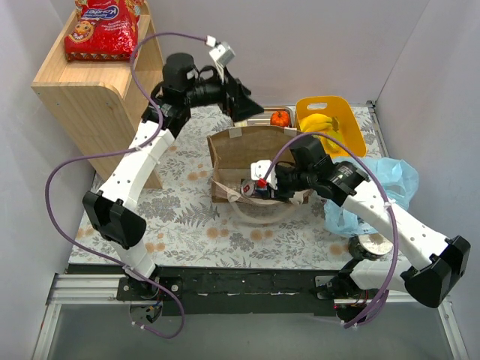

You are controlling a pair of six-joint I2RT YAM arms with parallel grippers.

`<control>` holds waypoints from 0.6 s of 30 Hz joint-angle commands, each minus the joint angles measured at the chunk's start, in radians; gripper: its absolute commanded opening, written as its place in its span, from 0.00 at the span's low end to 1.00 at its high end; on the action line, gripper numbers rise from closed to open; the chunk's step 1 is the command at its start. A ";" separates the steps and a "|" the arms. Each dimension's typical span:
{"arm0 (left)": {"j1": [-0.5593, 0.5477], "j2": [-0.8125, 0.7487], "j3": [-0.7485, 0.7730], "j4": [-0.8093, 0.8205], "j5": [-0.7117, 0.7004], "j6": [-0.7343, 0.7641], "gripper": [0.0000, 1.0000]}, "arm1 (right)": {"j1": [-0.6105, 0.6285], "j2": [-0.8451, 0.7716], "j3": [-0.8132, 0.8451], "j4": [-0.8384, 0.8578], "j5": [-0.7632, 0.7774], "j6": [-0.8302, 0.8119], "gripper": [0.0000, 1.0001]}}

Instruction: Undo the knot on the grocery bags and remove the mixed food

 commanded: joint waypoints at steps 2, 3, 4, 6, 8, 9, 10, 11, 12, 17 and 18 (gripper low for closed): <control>0.048 -0.018 0.313 -0.024 -0.259 0.138 0.98 | -0.021 -0.001 0.216 0.199 -0.161 0.179 0.01; 0.048 -0.032 0.325 -0.017 -0.312 0.185 0.98 | -0.020 0.013 0.248 0.232 -0.170 0.210 0.01; 0.047 -0.049 0.314 0.026 -0.430 0.273 0.98 | -0.020 0.046 0.277 0.287 -0.176 0.247 0.01; 0.048 -0.128 0.256 0.106 -0.541 0.356 0.98 | -0.020 0.085 0.369 0.343 -0.196 0.325 0.01; 0.048 -0.190 0.152 0.262 -0.720 0.470 0.98 | -0.020 0.151 0.447 0.454 -0.209 0.432 0.01; 0.048 -0.233 0.130 0.316 -0.788 0.501 0.98 | -0.021 0.174 0.468 0.496 -0.213 0.472 0.01; 0.048 -0.248 0.117 0.410 -0.840 0.524 0.98 | -0.020 0.225 0.488 0.550 -0.221 0.515 0.01; 0.048 -0.259 0.113 0.440 -0.935 0.568 0.98 | -0.020 0.253 0.521 0.635 -0.227 0.575 0.01; 0.050 -0.271 0.119 0.459 -0.958 0.593 0.98 | -0.015 0.285 0.546 0.709 -0.235 0.679 0.01; 0.085 -0.324 0.161 0.483 -0.988 0.691 0.98 | 0.066 0.523 0.719 0.877 -0.116 0.819 0.01; 0.099 -0.328 0.179 0.483 -0.999 0.715 0.98 | 0.103 0.577 0.757 0.892 -0.071 0.813 0.01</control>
